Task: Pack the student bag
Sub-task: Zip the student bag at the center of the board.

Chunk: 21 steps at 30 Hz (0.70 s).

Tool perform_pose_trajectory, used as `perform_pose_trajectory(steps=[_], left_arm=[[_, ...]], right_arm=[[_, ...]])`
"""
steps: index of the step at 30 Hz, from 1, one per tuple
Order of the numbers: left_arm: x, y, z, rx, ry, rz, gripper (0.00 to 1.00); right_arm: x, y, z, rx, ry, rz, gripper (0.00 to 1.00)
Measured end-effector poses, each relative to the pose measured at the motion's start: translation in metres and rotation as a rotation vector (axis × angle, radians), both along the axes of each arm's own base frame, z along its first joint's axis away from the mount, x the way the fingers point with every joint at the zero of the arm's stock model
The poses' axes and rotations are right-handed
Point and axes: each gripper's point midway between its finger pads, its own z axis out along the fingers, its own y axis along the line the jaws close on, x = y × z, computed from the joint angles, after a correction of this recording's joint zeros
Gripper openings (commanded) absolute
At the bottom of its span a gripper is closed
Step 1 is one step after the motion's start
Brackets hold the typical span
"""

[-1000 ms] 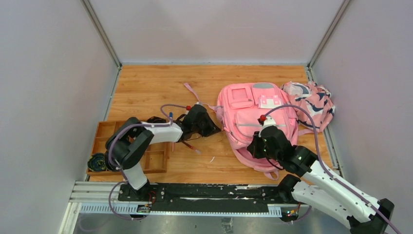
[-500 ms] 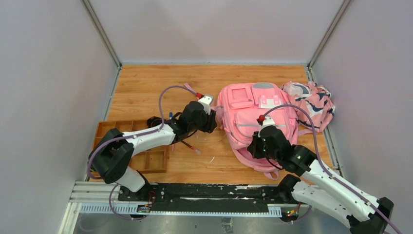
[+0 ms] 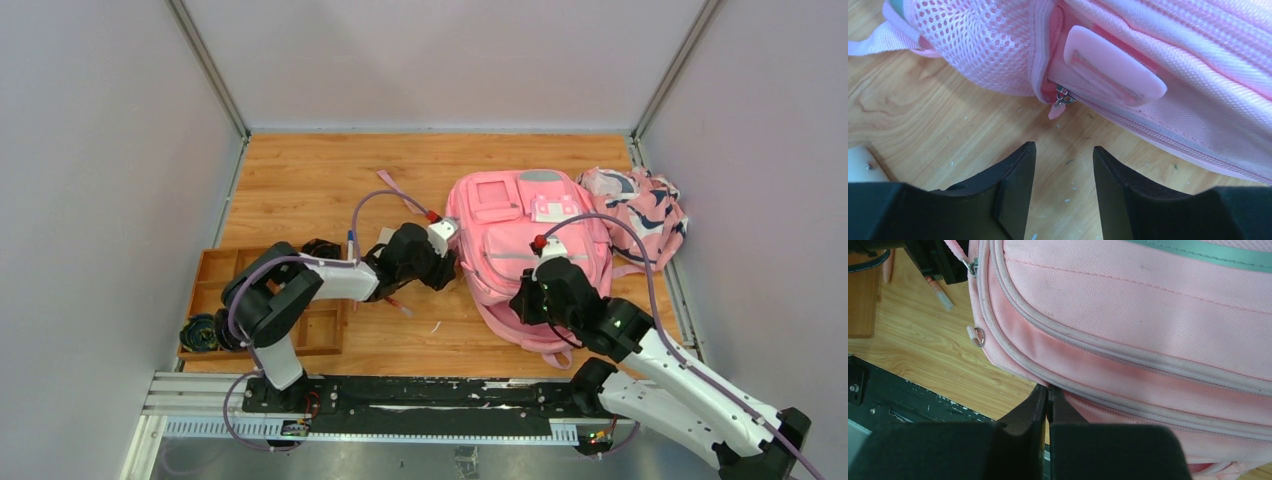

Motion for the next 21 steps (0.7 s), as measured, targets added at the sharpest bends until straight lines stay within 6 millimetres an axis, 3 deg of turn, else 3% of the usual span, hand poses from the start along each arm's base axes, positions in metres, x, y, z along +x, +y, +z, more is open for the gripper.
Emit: perform_pose_trajectory(steps=[13, 21], left_arm=[[0.022, -0.016, -0.006, -0.05, -0.123, -0.011, 0.52], [0.028, -0.018, 0.0, -0.129, -0.143, 0.018, 0.33]], right_arm=[[-0.001, -0.005, 0.003, 0.0, -0.012, -0.011, 0.0], [-0.002, -0.006, 0.002, -0.005, -0.009, -0.013, 0.0]])
